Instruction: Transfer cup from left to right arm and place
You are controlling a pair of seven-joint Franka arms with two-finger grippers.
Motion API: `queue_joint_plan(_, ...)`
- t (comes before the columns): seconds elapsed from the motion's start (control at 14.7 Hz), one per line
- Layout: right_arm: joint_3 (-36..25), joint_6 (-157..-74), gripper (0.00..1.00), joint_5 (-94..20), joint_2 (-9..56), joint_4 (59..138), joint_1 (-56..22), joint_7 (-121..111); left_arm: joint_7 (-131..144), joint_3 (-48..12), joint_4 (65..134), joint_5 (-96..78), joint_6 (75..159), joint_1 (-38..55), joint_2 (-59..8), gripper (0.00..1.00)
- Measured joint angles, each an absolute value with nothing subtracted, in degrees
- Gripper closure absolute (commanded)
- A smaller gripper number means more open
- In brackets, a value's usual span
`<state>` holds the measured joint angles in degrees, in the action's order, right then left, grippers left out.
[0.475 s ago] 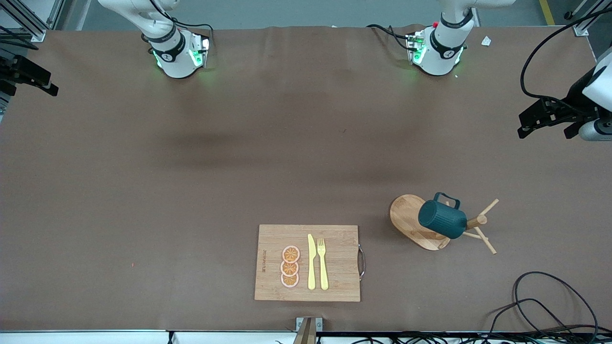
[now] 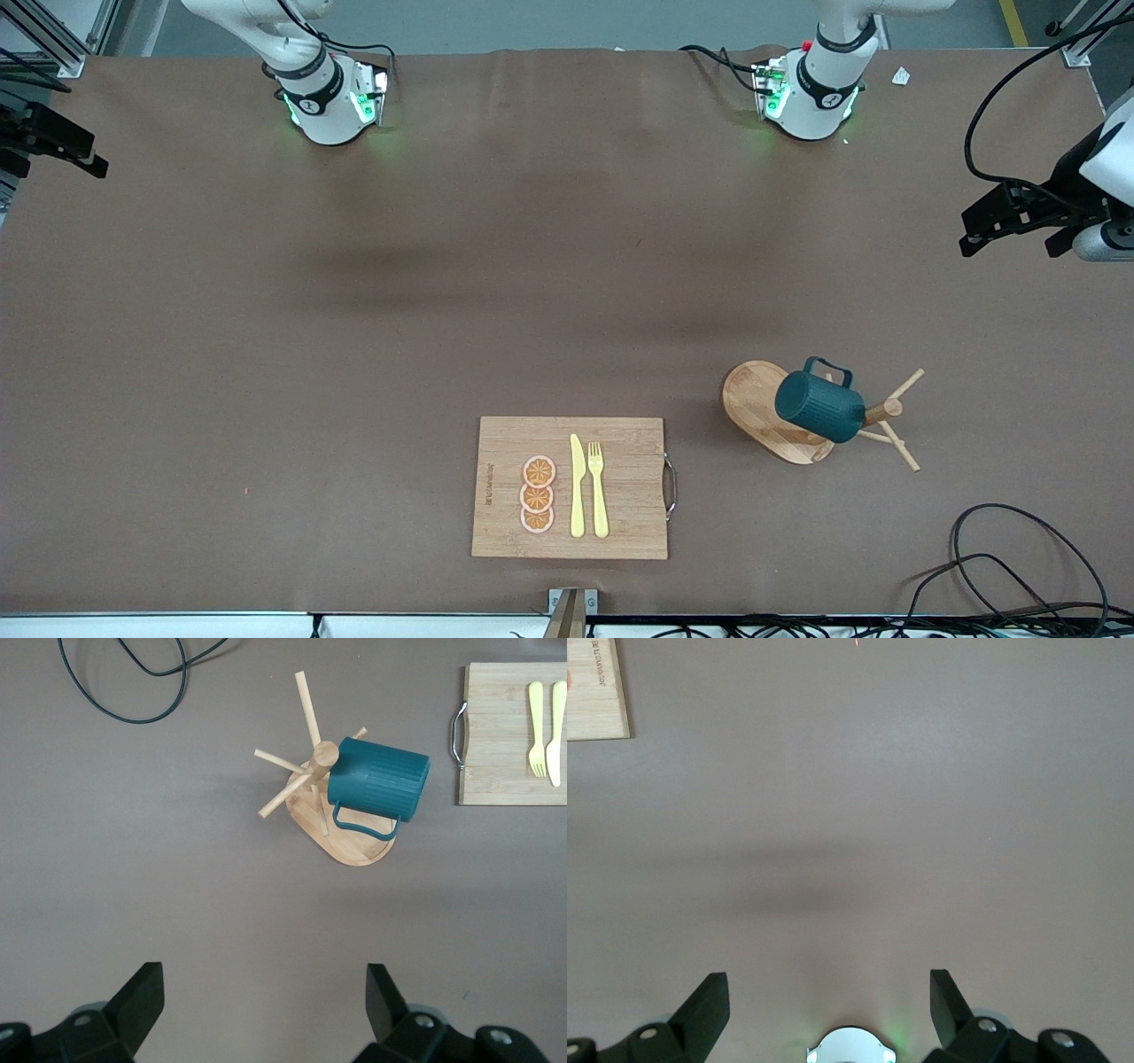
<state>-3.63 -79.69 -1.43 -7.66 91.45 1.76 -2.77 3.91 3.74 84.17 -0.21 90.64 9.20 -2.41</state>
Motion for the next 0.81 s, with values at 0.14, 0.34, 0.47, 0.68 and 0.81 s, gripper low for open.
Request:
queue_joint_plan(0.14,-3.6,-79.7,0.00,-1.4,-7.7,91.5,1.8,-2.8,3.9,3.6,84.2,-0.2,90.6,9.2,-2.4,0.00)
queue_joint_plan(0.34,-3.6,-79.7,0.00,-1.4,-7.7,91.5,1.8,-2.8,3.4,3.1,84.3,-0.2,90.6,9.3,-2.4,0.00)
queue_joint_plan(0.47,-3.6,-79.7,0.00,-1.4,-7.7,91.5,1.8,-2.8,2.0,2.5,84.6,-0.2,90.6,9.5,-2.8,0.00)
queue_joint_plan(0.68,-3.6,-79.7,0.00,-1.4,-7.7,91.5,1.8,-2.8,-6.5,0.0,85.0,-0.2,90.6,9.9,-5.0,0.00)
queue_joint_plan(0.81,-3.7,-79.7,0.00,-1.4,-7.7,91.5,1.8,-2.8,-13.2,-1.0,85.0,-0.2,90.8,10.2,-7.2,0.00)
